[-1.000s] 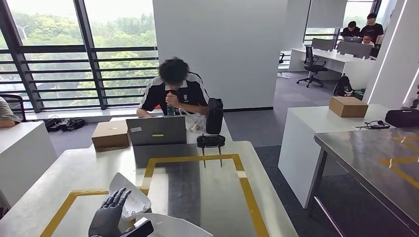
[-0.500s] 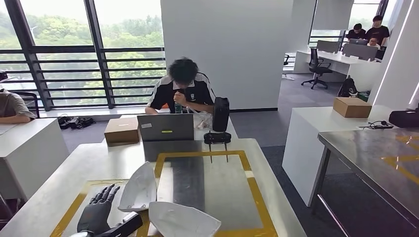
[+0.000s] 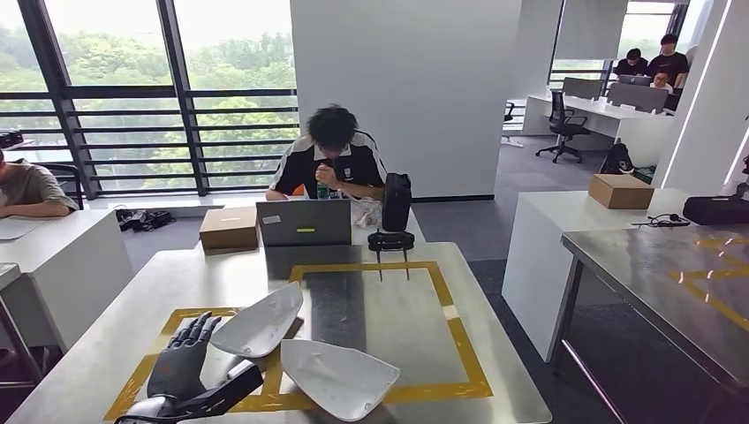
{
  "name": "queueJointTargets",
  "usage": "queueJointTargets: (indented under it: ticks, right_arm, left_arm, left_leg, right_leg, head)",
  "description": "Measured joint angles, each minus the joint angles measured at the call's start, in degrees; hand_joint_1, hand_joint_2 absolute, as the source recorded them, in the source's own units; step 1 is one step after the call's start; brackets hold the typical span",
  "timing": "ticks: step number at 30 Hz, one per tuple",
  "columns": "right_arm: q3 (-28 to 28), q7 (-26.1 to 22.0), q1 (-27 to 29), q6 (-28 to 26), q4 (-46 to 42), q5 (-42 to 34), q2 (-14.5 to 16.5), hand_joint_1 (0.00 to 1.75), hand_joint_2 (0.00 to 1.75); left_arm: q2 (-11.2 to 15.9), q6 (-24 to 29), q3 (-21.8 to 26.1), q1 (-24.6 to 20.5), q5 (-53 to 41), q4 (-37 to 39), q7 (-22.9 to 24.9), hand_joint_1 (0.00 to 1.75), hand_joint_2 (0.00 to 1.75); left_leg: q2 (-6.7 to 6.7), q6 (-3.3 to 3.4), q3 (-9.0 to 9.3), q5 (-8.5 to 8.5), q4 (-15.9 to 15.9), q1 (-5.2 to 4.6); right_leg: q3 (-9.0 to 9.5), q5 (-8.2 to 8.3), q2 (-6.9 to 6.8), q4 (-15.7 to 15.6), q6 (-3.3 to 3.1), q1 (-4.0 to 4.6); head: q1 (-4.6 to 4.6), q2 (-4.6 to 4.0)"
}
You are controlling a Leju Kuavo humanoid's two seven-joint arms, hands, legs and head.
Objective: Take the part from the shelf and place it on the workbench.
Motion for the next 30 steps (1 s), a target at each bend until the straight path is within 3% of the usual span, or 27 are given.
queueJointTargets:
  ticks: [1, 2, 3, 5, 6, 7, 8, 9, 10, 12, 13, 14, 15, 16, 17, 18, 20, 21, 22, 23, 25, 27, 28, 29, 30]
  right_arm:
    - [-0.1, 0.0, -0.1, 0.0, 0.0, 0.1, 0.0, 0.00, 0.00]
    - [-0.2, 0.0, -0.3, -0.1, 0.0, 0.3, 0.0, 0.00, 0.00]
    - [-0.2, 0.0, -0.3, -0.2, 0.0, 0.5, 0.1, 0.00, 0.00]
    - [-0.2, 0.3, -0.3, -0.5, 0.0, 0.9, 0.4, 0.00, 0.00]
    - [-0.3, 0.4, -0.3, -0.8, 0.0, 1.1, 0.5, 0.00, 0.00]
    - [-0.3, 0.4, -0.3, -1.1, 0.0, 1.3, 0.7, 0.00, 0.00]
    - [-0.3, 0.4, -0.3, -1.4, 0.0, 1.5, 0.8, 0.00, 0.00]
    - [-0.3, 0.4, -0.3, -1.6, 0.0, 1.6, 1.0, 0.00, 0.00]
    - [-0.3, 0.4, -0.3, -1.8, 0.0, 1.7, 1.2, 0.00, 0.00]
    - [-0.3, 0.4, -0.4, -2.0, 0.0, 1.8, 1.4, 0.00, 0.00]
    - [-0.3, 0.3, -0.4, -2.1, 0.0, 1.9, 1.5, 0.00, 0.00]
    - [-0.3, 0.2, -0.4, -2.2, 0.0, 1.9, 1.6, 0.00, 0.00]
    - [-0.3, 0.1, -0.3, -2.2, 0.0, 1.7, 1.7, 0.00, 0.00]
    - [-0.3, 0.0, -0.3, -2.1, 0.1, 1.6, 1.7, 0.00, 0.00]
    - [-0.3, 0.0, -0.1, -2.1, 0.1, 1.5, 1.8, 0.00, 0.00]
    - [-0.3, 0.1, 0.0, -1.9, 0.1, 1.4, 1.8, 0.00, 0.00]
    - [-0.3, 0.3, 0.1, -1.7, 0.1, 1.4, 1.9, 0.00, 0.00]
    - [-0.3, 0.4, 0.1, -1.6, 0.1, 1.4, 1.9, 0.00, 0.00]
    - [-0.3, 0.4, 0.2, -1.5, 0.1, 1.4, 2.0, 0.00, 0.00]
    - [-0.3, 0.4, 0.2, -1.5, 0.1, 1.2, 2.0, 0.00, 0.00]
    - [-0.4, 0.4, 0.0, -1.7, 0.1, 0.8, 2.1, 0.00, 0.00]
    - [-0.5, 0.5, -0.2, -2.0, 0.1, 0.2, 2.2, 0.00, 0.00]
    - [-0.6, 0.5, -0.4, -2.2, 0.1, -0.1, 2.4, 0.00, 0.00]
    - [-0.7, 0.5, -0.4, -2.4, 0.1, -0.5, 2.6, 0.00, 0.00]
    - [-0.9, 0.6, -0.4, -2.7, 0.1, -0.8, 2.8, 0.00, 0.00]
  left_arm:
    - [0.1, -0.2, 0.0, -0.3, 0.0, 0.0, 0.1, 0.00, 1.75]
    - [0.3, -0.4, 0.0, -0.5, 0.1, 0.0, 0.2, 0.00, 1.75]
    - [0.6, -0.4, 0.0, -0.6, 0.3, 0.0, 0.2, 0.00, 1.75]
    - [1.2, -0.1, 0.1, -0.6, 0.8, 0.1, 0.0, 0.00, 1.75]
    - [1.6, 0.1, 0.1, -0.5, 1.2, 0.1, -0.2, 0.00, 1.75]
    - [2.0, 0.3, 0.3, -0.3, 1.7, 0.2, -0.7, 0.00, 1.75]
    - [2.3, 0.4, 0.5, -0.1, 2.3, 0.2, -1.2, 0.00, 1.75]
    - [2.6, 0.5, 0.8, 0.0, 2.9, 0.2, -1.8, 0.00, 1.75]
    - [2.8, 0.5, 1.1, 0.0, 3.3, 0.2, -2.2, 0.00, 1.75]
    - [3.0, 0.6, 1.5, 0.0, 3.7, -0.1, -2.7, 0.00, 1.75]
    - [3.0, 0.6, 1.6, -0.1, 3.8, -0.2, -2.9, 0.00, 1.75]
    - [3.0, 0.7, 1.6, -0.1, 3.8, -0.2, -3.0, 0.00, 1.75]
    - [3.0, 0.9, 1.7, 0.0, 3.8, -0.2, -3.2, 0.00, 1.75]
    - [2.9, 1.1, 1.7, 0.0, 3.7, -0.2, -3.3, 0.00, 1.75]
    - [2.8, 1.3, 1.7, 0.2, 3.7, -0.2, -3.4, 0.00, 1.75]
    - [2.7, 1.7, 1.7, 0.3, 3.7, -0.2, -3.5, 0.00, 1.75]
    - [2.6, 2.3, 1.8, 0.9, 3.9, -0.2, -3.7, 0.00, 1.75]
    - [2.6, 2.6, 1.9, 1.3, 4.0, -0.2, -3.8, 0.00, 1.75]
    - [2.6, 2.8, 2.0, 1.7, 4.1, -0.1, -3.9, 0.00, 1.75]
    - [2.7, 3.0, 2.1, 2.1, 4.3, -0.1, -4.0, 0.00, 1.75]
    - [2.9, 3.7, 2.3, 2.8, 4.8, -0.2, -4.2, 0.00, 1.75]
    - [3.3, 4.6, 2.7, 3.5, 5.5, -0.4, -4.3, 0.00, 1.75]
    - [3.4, 4.9, 2.9, 3.7, 5.7, -0.5, -4.3, 0.00, 1.75]
    - [3.5, 5.2, 3.0, 3.8, 5.8, -0.5, -4.3, 0.00, 1.75]
    - [3.6, 5.3, 3.0, 4.0, 5.8, -0.5, -4.3, 0.00, 1.75]
  left_leg:
    - [-0.06, -0.33, -0.23, -0.11, 0.0, 0.02]
    - [-0.12, -0.66, -0.66, -1.36, 0.8, 0.02]
    - [-0.17, -1.01, -1.32, -3.74, 2.7, 0.05]
    - [-0.22, -1.68, -2.92, -9.78, 9.8, 0.30]
    - [-0.21, -1.94, -3.41, -11.42, 13.5, 0.43]
    - [-0.21, -2.13, -3.31, -11.52, 16.0, 0.53]
    - [-0.20, -2.22, -2.39, -10.36, 16.7, 0.61]
    - [-0.20, -2.22, -0.53, -8.72, 15.5, 0.66]
    - [-0.20, -2.12, 2.33, -7.75, 12.4, 0.68]
    - [-0.24, -1.54, 8.73, -9.00, 3.8, 0.46]
    - [-0.28, -1.18, 10.61, -10.04, 0.9, 0.30]
    - [-0.31, -0.75, 11.29, -10.55, -0.7, 0.11]
    - [-0.30, -0.22, 10.80, -10.08, -0.8, 0.13]
    - [-0.20, 0.29, 10.33, -9.48, -1.0, 0.21]
    - [-0.09, 0.86, 9.78, -8.77, -1.1, 0.32]
    - [0.01, 1.31, 9.10, -7.96, -1.2, 0.47]
    - [0.09, 1.69, 7.26, -6.36, -1.1, 0.46]
    - [0.12, 1.68, 6.20, -5.56, -1.0, 0.45]
    - [0.14, 1.61, 5.11, -4.80, -0.9, 0.45]
    - [0.15, 1.49, 3.99, -4.08, -0.7, 0.46]
    - [0.13, 1.08, 1.97, -2.77, -0.1, 0.50]
    - [0.19, 0.40, 0.66, -1.68, 0.4, 0.42]
    - [0.24, 0.01, 0.41, -1.13, 0.4, 0.38]
    - [0.29, -0.39, 0.29, -0.54, 0.2, 0.35]
    - [0.31, -0.77, 0.27, 0.06, 0.0, 0.37]
  right_leg:
    - [-0.31, 0.66, -0.08, -0.4, -0.28, -0.13]
    - [-0.80, 1.46, -0.15, -0.6, -0.60, -0.32]
    - [-1.44, 2.29, -0.21, -0.8, -0.86, -0.57]
    - [-3.20, 3.77, -0.24, -0.8, -1.10, -0.70]
    - [-4.22, 4.52, -0.24, -0.7, -1.08, -0.73]
    - [-5.28, 5.26, -0.25, -0.6, -1.02, -0.76]
    - [-6.35, 5.97, -0.25, -0.4, -0.92, -0.79]
    - [-7.38, 6.65, -0.28, -0.3, -0.78, -0.82]
    - [-8.23, 7.28, -0.31, -0.1, -0.60, -0.84]
    - [-9.29, 8.45, -0.39, 0.1, -0.06, -0.75]
    - [-9.48, 9.06, -0.44, 0.1, 0.26, -0.75]
    - [-9.59, 9.69, -0.46, -0.1, 0.63, -0.75]
    - [-9.68, 10.23, -0.45, -0.4, 1.00, -0.83]
    - [-9.99, 9.89, -0.39, -0.2, 1.35, -0.91]
    - [-10.52, 8.47, -0.31, 0.8, 1.68, -0.95]
    - [-11.28, 5.94, -0.25, 2.8, 1.95, -1.00]
    - [-13.12, -0.14, -0.20, 10.0, 2.37, -1.05]
    - [-13.73, -1.75, -0.21, 13.8, 2.52, -1.08]
    - [-13.76, -1.82, -0.21, 16.5, 2.61, -1.10]
    - [-12.87, -0.58, -0.21, 17.2, 2.62, -1.14]
    - [-7.99, 2.02, -0.19, 12.8, 2.46, -1.21]
    - [-1.99, 0.73, -0.03, 4.6, 1.86, -0.99]
    - [-0.35, -0.30, 0.07, 1.9, 1.49, -0.84]
    - [0.18, -0.76, 0.14, 0.5, 1.04, -0.67]
    - [-0.25, -0.22, 0.11, 0.5, 0.56, -0.70]
  head:
    - [-0.01, 0.00]
    - [-0.04, 0.00]
    - [-0.08, -0.01]
    - [-0.14, -0.01]
    - [-0.14, -0.01]
    - [-0.14, -0.01]
    - [-0.14, -0.01]
    - [-0.14, -0.01]
    - [-0.14, -0.01]
    - [-0.13, -0.01]
    - [-0.13, -0.01]
    - [-0.13, -0.01]
    - [-0.15, -0.01]
    - [-0.17, -0.01]
    - [-0.18, -0.02]
    - [-0.18, -0.02]
    - [-0.13, -0.02]
    - [-0.11, -0.02]
    - [-0.10, -0.02]
    - [-0.10, -0.02]
    - [-0.09, -0.02]
    - [-0.11, -0.01]
    - [-0.14, -0.01]
    - [-0.17, -0.01]
    - [-0.20, -0.02]
